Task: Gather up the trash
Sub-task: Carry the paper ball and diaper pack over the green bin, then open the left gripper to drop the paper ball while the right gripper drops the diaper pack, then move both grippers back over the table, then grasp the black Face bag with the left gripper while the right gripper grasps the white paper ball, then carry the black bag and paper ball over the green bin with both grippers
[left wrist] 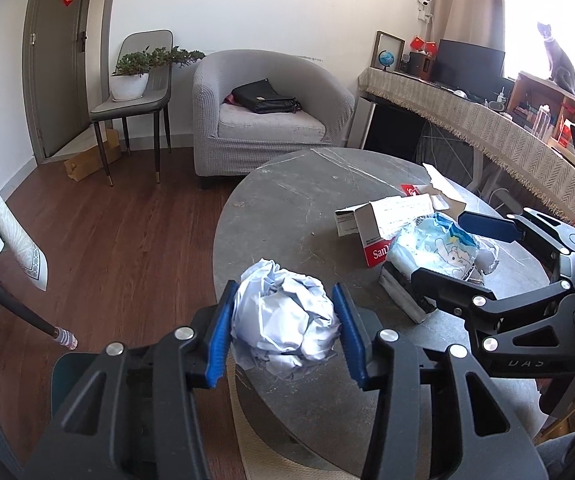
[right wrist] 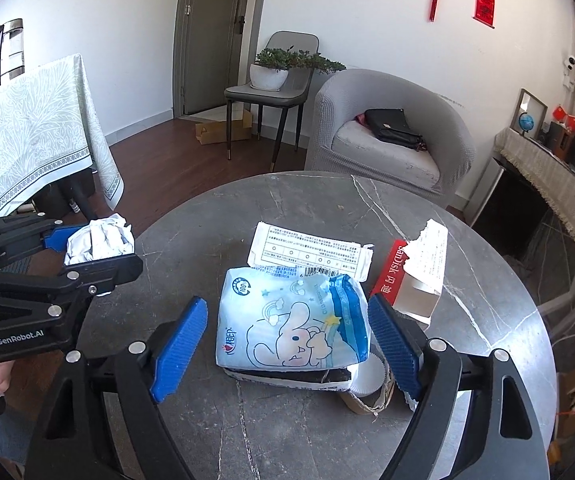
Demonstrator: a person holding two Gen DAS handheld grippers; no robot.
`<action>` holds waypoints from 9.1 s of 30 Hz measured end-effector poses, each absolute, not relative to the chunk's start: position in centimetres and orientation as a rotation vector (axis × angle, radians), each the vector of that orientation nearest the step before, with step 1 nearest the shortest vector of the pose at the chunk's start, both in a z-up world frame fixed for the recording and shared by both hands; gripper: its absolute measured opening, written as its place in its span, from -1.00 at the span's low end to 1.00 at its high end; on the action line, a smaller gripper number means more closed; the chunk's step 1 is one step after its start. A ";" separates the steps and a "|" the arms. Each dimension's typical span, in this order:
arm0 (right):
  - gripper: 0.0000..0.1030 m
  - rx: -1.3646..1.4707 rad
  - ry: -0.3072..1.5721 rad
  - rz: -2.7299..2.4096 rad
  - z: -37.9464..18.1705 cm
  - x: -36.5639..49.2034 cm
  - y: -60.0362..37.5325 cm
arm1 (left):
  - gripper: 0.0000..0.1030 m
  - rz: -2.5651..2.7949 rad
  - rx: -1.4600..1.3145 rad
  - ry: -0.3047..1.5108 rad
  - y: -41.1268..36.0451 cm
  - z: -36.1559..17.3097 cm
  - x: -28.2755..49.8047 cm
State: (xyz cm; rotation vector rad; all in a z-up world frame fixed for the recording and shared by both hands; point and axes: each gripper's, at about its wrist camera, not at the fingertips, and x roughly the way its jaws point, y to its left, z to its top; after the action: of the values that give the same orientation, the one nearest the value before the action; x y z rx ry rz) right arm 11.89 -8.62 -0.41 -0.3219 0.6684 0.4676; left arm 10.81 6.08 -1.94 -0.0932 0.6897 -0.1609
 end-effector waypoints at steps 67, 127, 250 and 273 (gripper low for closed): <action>0.30 -0.255 0.721 0.802 -2.2 9.4 13.7 | -0.02 0.168 -0.172 0.942 28.5 -11.6 5.6; 0.46 -0.457 1.091 0.844 -20.4 7.9 23.4 | -0.35 0.102 -0.270 0.583 28.7 2.0 1.7; 0.37 0.066 0.858 0.519 -2.8 15.4 -22.2 | 0.49 -0.188 -0.392 0.757 -3.2 -1.2 13.6; -0.02 0.081 0.770 0.571 0.6 14.1 -16.6 | 0.49 -0.077 -0.276 0.666 4.0 0.9 11.1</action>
State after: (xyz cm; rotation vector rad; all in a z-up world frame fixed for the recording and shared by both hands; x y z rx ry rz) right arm 14.14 -16.64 0.57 0.0807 0.7702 0.5710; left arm 11.09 3.99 0.90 -0.2758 0.6662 -0.0766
